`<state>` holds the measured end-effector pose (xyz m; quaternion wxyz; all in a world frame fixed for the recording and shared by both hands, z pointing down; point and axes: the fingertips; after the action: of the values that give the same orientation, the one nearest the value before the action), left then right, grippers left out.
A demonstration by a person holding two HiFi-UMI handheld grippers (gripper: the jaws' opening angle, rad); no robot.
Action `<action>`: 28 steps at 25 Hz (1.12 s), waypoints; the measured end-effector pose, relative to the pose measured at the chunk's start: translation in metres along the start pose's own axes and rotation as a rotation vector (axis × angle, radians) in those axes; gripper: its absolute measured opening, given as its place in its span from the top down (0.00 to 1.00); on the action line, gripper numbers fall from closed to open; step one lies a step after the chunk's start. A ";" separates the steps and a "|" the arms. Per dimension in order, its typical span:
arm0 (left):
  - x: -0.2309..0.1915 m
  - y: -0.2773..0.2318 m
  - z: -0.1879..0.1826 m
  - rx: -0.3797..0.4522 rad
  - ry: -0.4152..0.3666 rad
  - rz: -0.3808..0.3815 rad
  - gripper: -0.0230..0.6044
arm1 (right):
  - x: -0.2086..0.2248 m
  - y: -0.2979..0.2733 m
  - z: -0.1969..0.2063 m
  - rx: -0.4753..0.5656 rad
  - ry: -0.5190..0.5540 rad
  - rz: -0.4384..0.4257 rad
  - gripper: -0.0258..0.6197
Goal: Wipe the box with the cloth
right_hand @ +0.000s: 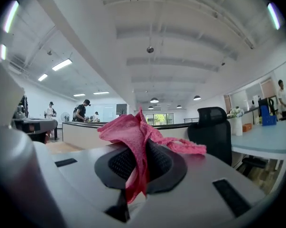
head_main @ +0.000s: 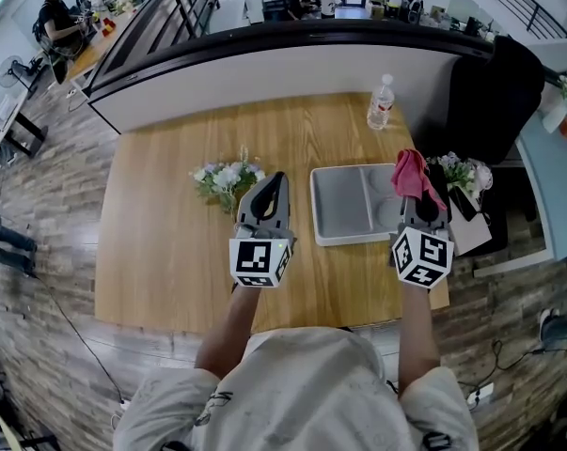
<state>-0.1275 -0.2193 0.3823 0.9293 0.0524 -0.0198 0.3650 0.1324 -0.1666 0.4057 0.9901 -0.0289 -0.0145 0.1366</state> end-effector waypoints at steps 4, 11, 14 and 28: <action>-0.002 0.000 0.002 0.002 0.001 -0.005 0.95 | -0.001 0.001 0.001 0.015 0.049 0.012 0.88; 0.001 0.000 0.005 0.003 0.007 -0.005 0.95 | -0.002 0.002 0.001 0.016 0.050 0.004 0.88; 0.001 0.000 0.006 0.003 0.011 -0.006 0.95 | -0.002 0.003 0.000 0.015 0.052 0.004 0.88; 0.002 -0.003 0.011 -0.005 0.024 -0.004 0.95 | -0.004 0.001 0.004 0.002 0.062 -0.006 0.88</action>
<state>-0.1241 -0.2214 0.3933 0.9303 0.0459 -0.0096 0.3637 0.1282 -0.1662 0.4095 0.9905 -0.0320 0.0161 0.1326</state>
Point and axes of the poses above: the fingertips, and each gripper's own axes: y backward along the fingers, x to its right, z out of its underside, and after that the axes turned 8 degrees about z, right-handed
